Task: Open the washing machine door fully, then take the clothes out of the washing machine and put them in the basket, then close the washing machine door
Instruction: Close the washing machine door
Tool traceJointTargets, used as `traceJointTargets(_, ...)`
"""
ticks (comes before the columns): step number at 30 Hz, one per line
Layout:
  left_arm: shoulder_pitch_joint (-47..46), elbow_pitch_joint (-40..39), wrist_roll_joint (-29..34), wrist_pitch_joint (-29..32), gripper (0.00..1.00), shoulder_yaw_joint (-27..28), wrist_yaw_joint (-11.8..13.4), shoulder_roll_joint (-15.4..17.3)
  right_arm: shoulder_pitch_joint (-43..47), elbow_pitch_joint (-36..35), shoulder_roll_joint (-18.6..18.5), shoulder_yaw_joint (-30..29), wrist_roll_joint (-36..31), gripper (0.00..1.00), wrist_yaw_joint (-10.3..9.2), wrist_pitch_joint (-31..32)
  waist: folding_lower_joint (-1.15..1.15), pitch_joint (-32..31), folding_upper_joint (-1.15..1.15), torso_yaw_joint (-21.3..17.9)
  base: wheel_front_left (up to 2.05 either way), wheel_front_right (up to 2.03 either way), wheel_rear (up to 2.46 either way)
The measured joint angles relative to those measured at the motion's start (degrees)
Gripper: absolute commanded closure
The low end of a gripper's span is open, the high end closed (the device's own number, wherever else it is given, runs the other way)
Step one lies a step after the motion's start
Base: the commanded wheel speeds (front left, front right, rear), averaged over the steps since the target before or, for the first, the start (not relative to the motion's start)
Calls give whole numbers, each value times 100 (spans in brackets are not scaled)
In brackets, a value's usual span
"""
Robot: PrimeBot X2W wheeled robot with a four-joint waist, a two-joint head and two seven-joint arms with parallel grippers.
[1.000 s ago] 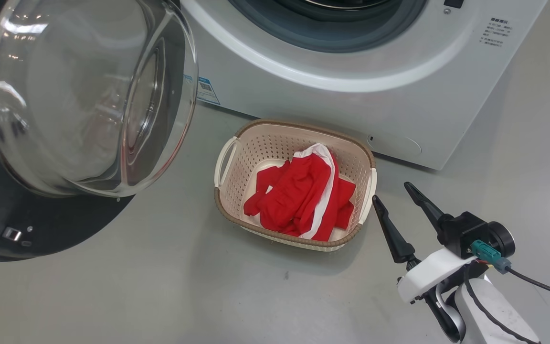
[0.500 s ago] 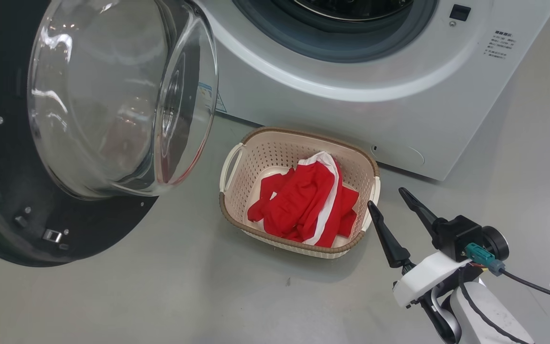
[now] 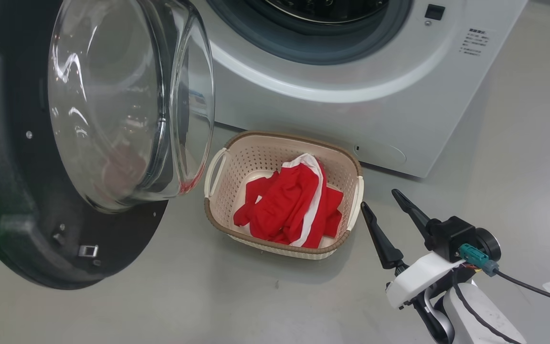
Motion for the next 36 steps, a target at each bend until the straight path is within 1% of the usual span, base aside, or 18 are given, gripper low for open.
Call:
traceJointTargets(6,91,-230,-225,222,100,-37,5,-125,-3,3,24,-8,81,0,0,0,0,-18,0,-185,0,0,0)
traceJointTargets(14,184,-576,-368,476,100,-121,34,-253,-8,3,41,-56,99,0,1,0,0,-28,0,-432,0,0,0)
traceJointTargets(19,201,-759,-439,556,100,-210,48,-431,-39,2,64,-48,99,0,1,0,0,-23,0,-594,0,0,0)
traceJointTargets(23,224,-851,-552,571,100,-208,48,-517,-121,-2,82,-55,99,0,1,0,0,-17,0,-754,0,0,0)
traceJointTargets(30,292,-968,-580,544,100,-133,48,-527,-129,-3,124,-109,142,0,0,0,0,4,0,-1110,0,0,0)
traceJointTargets(36,289,-1089,-617,515,100,-148,48,-605,-134,-9,176,-137,176,0,0,0,0,39,0,-1454,0,0,0)
